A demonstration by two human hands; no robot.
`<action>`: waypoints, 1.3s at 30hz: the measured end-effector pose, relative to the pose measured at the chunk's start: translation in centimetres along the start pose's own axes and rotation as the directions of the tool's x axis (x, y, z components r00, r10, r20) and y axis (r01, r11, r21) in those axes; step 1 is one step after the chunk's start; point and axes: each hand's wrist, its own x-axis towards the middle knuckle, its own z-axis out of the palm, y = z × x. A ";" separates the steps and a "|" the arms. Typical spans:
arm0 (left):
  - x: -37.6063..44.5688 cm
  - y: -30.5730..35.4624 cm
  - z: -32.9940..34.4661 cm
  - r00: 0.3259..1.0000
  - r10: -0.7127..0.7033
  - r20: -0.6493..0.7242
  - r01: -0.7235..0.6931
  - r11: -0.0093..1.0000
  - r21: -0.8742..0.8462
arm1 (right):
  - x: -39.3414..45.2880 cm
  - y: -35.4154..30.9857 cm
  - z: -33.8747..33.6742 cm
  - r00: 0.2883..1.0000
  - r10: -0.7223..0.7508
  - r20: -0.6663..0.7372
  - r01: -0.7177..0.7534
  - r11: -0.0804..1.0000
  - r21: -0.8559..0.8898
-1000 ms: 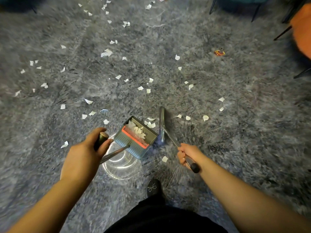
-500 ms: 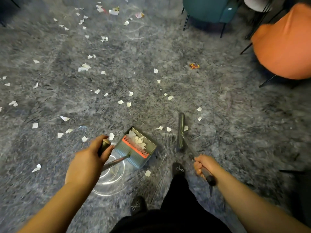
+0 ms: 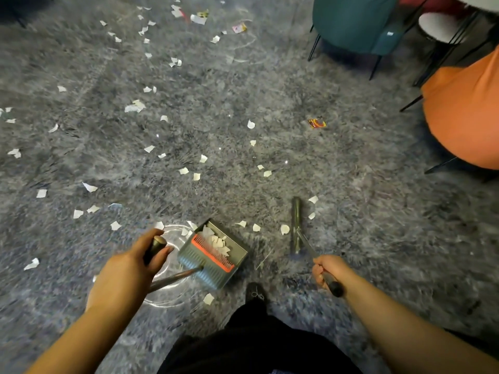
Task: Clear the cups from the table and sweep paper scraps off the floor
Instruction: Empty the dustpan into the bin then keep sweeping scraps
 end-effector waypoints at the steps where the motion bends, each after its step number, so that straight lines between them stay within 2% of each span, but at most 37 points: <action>1: 0.2 0.4 0.0 1.000 -0.016 -0.017 0.016 1.000 0.004 | 0.5 -0.7 -0.1 1.000 -0.003 -0.013 0.003 0.999 -0.036; 6: 0.4 1.3 -0.4 0.991 -0.088 -0.105 0.088 0.996 -0.002 | 1.7 -3.2 1.7 1.000 -0.016 -0.002 0.015 0.967 -0.254; 9: 0.1 1.4 -1.0 0.982 -0.113 -0.148 0.114 0.993 -0.004 | 1.7 -3.3 4.5 0.994 -0.099 0.056 0.114 0.888 -0.445; 12: -0.8 1.5 -1.9 0.978 -0.109 -0.178 0.111 0.994 0.001 | 1.2 -3.2 7.4 0.984 -0.144 0.106 0.179 0.821 -0.542; 14: -1.5 1.4 -2.4 0.965 -0.159 -0.211 0.161 0.987 -0.008 | 0.8 -3.4 9.6 0.982 -0.114 0.153 0.182 0.802 -0.569; 20: -3.7 0.2 -3.5 0.918 -0.301 -0.257 0.292 0.954 -0.074 | 1.6 -3.9 14.5 0.973 0.058 0.222 0.061 0.867 -0.495; 26: -4.0 -2.3 -4.4 0.934 -0.262 -0.244 0.267 0.964 -0.013 | 0.9 -4.7 16.2 0.922 0.182 0.342 -0.047 0.928 -0.369; 29: -3.6 -3.2 -4.9 0.941 -0.254 -0.223 0.256 0.966 -0.020 | -0.1 -3.6 16.1 0.925 0.165 0.343 -0.024 0.925 -0.380; 32: -2.7 -3.8 -5.0 0.954 -0.235 -0.187 0.232 0.972 -0.038 | -1.3 -2.3 15.4 0.947 0.067 0.313 0.073 0.907 -0.415; 35: -1.6 -3.4 -4.6 0.969 -0.191 -0.155 0.185 0.981 -0.051 | -2.2 -1.8 13.3 0.945 -0.049 0.323 0.141 0.954 -0.266; 39: 0.2 -1.7 -3.7 0.983 -0.125 -0.132 0.120 0.992 -0.040 | -2.7 -3.1 10.0 0.956 -0.109 0.271 0.153 0.978 -0.144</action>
